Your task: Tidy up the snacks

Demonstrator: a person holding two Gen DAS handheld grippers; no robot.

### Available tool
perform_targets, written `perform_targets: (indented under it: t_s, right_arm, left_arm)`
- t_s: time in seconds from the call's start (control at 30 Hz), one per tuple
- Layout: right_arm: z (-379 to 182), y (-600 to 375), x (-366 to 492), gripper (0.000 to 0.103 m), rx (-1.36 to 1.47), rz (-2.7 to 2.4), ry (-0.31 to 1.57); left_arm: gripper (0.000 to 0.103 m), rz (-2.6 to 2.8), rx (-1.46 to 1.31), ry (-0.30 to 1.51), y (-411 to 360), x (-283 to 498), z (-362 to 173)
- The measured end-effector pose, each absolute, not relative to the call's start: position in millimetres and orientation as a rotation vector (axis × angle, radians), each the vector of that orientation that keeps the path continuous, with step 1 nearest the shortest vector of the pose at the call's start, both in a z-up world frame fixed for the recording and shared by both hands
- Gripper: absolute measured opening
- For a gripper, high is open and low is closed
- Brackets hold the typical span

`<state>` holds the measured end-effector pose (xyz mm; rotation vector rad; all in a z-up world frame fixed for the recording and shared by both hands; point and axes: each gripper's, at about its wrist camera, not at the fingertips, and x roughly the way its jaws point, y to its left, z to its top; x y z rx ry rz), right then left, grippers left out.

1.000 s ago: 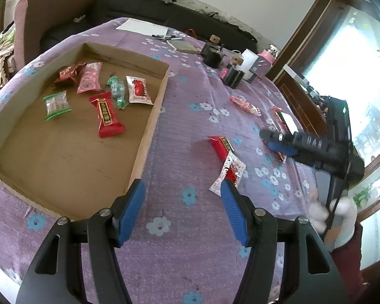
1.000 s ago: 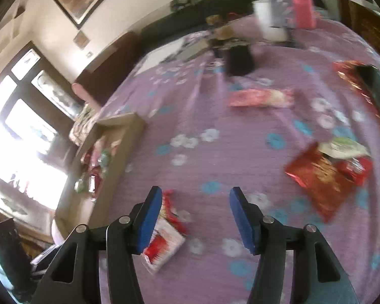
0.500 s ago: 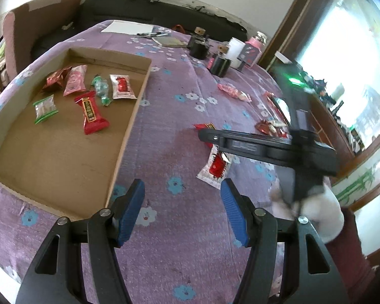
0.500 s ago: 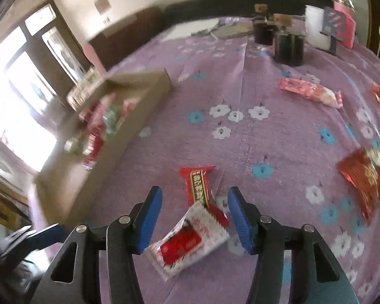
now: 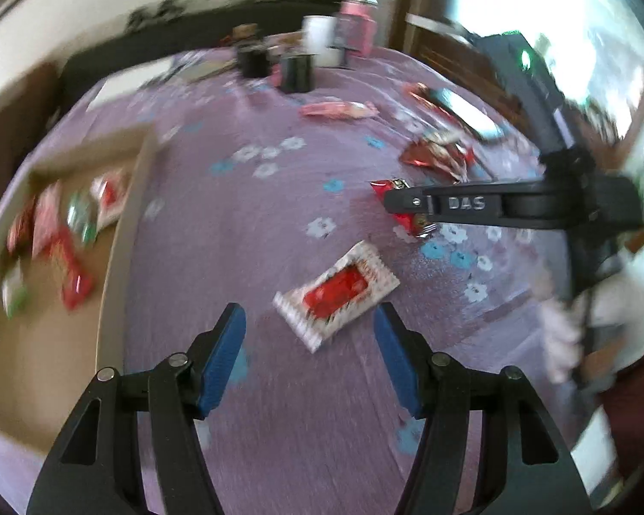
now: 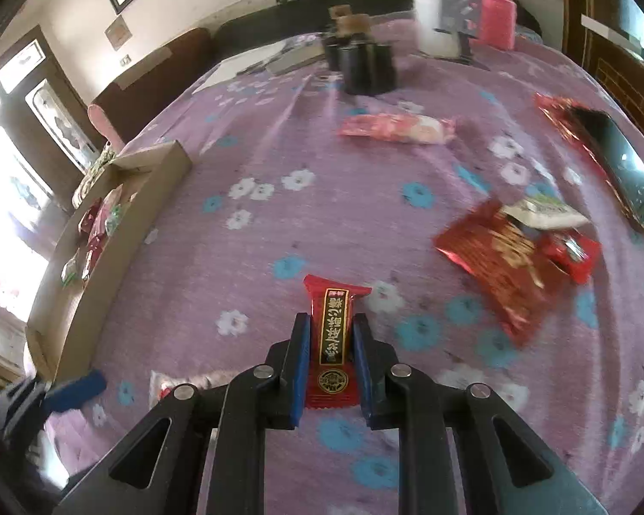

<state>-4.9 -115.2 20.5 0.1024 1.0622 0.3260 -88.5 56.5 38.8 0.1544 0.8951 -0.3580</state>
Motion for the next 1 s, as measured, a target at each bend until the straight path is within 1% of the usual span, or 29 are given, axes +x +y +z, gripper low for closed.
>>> perform_targets:
  t_s: [0.1, 0.2, 0.33, 0.4, 0.53, 0.57, 0.6, 0.63, 0.67, 0.7, 0.77, 0.87, 1.0]
  right_arm:
    - [21.2, -130.6, -10.5, 0.02, 0.123, 0.335, 1.062]
    - [20.2, -138.5, -13.9, 0.021, 0.153, 0.351, 1.062]
    - [19.2, -141.8, -15.6, 0.021, 0.177, 0.371, 1.057]
    - [18.8, -143.7, -15.9, 0.021, 0.189, 0.382, 1.057]
    - [18.4, -146.9, -17.1, 0.021, 0.203, 0.397, 1.054]
    - [18.4, -147.0, -17.6, 0.021, 0.203, 0.395, 1.052]
    - [18.5, -146.5, -18.2, 0.021, 0.201, 0.392, 1.05]
    - [18.9, -145.4, -19.2, 0.021, 0.197, 0.385, 1.049]
    - [19.0, -144.8, -20.0, 0.022, 0.194, 0.381, 1.048]
    - [19.3, -143.7, -21.6, 0.023, 0.189, 0.374, 1.048]
    - [20.1, -141.1, -25.0, 0.025, 0.175, 0.367, 1.045]
    - [21.0, -137.2, -30.0, 0.025, 0.145, 0.351, 1.037]
    - [22.9, -134.0, -36.7, 0.02, 0.139, 0.349, 1.032]
  left_arm:
    - [0.061, -0.406, 0.298, 0.865, 39.4, -75.2, 33.6]
    - [0.061, -0.433, 0.369, 0.902, 31.3, -57.7, 22.8]
    - [0.062, -0.472, 0.389, 0.915, 27.3, -57.6, 19.2]
    - [0.067, -0.513, 0.386, 0.934, 24.6, -64.1, 16.3]
    - [0.067, -0.5, 0.384, 0.907, 22.2, -72.0, 15.5]
    - [0.066, -0.492, 0.353, 0.926, 23.7, -69.6, 15.5]
    - [0.056, -0.494, 0.313, 0.942, 25.7, -67.8, 15.5]
    - [0.049, -0.504, 0.287, 0.948, 27.1, -67.9, 15.8]
    - [0.031, -0.497, 0.282, 0.941, 27.2, -68.9, 16.9]
    - [0.029, -0.489, 0.279, 0.941, 26.7, -69.8, 18.0]
    - [0.029, -0.468, 0.271, 0.938, 26.1, -73.3, 18.1]
    - [0.029, -0.454, 0.231, 0.936, 31.3, -78.8, 18.5]
    - [0.029, -0.447, 0.137, 0.925, 49.0, -82.1, 28.6]
